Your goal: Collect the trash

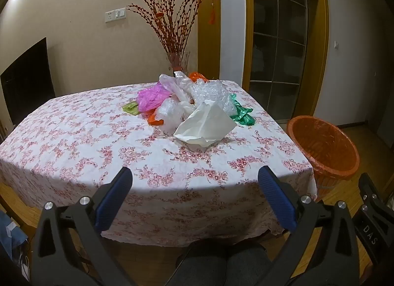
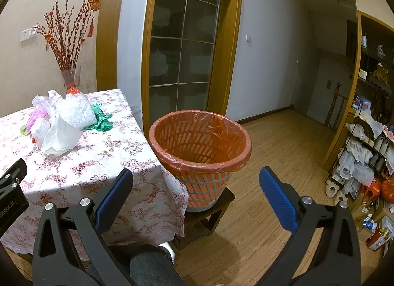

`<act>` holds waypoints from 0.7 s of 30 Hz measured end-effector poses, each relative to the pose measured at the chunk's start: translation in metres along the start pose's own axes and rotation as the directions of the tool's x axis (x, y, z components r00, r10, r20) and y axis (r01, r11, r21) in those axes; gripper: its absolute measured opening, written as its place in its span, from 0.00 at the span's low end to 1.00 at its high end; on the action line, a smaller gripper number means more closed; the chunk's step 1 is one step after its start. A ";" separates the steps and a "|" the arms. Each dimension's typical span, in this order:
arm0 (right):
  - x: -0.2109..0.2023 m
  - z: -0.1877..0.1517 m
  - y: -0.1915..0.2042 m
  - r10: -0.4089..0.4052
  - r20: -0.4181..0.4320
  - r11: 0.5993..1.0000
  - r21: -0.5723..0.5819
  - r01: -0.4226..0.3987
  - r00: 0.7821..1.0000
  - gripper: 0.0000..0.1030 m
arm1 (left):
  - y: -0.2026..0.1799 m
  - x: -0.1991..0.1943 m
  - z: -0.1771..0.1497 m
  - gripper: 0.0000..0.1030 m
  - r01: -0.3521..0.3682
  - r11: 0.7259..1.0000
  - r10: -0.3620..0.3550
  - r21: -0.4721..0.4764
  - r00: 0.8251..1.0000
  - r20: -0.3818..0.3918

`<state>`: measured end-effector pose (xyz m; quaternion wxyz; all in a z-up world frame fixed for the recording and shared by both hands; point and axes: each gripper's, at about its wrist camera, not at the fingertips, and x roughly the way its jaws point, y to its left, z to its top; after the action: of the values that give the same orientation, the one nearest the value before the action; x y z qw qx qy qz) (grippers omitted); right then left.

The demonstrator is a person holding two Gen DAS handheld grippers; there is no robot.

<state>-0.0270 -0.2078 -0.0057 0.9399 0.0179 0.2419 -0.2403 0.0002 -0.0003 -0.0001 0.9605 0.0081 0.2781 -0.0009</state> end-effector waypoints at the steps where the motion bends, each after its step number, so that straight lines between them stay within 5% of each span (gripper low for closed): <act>1: 0.000 0.000 0.000 -0.001 0.000 1.000 -0.001 0.001 1.000 0.98 | 0.000 0.000 0.000 0.96 0.000 1.000 0.000 0.000 1.000 0.000; 21: 0.000 0.000 0.000 -0.003 0.002 1.000 -0.004 0.003 1.000 0.98 | 0.000 0.000 0.000 0.96 0.003 1.000 -0.003 -0.002 1.000 -0.002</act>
<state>-0.0265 -0.2077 -0.0054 0.9399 0.0152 0.2413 -0.2411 0.0003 0.0000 -0.0001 0.9602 0.0066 0.2792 -0.0019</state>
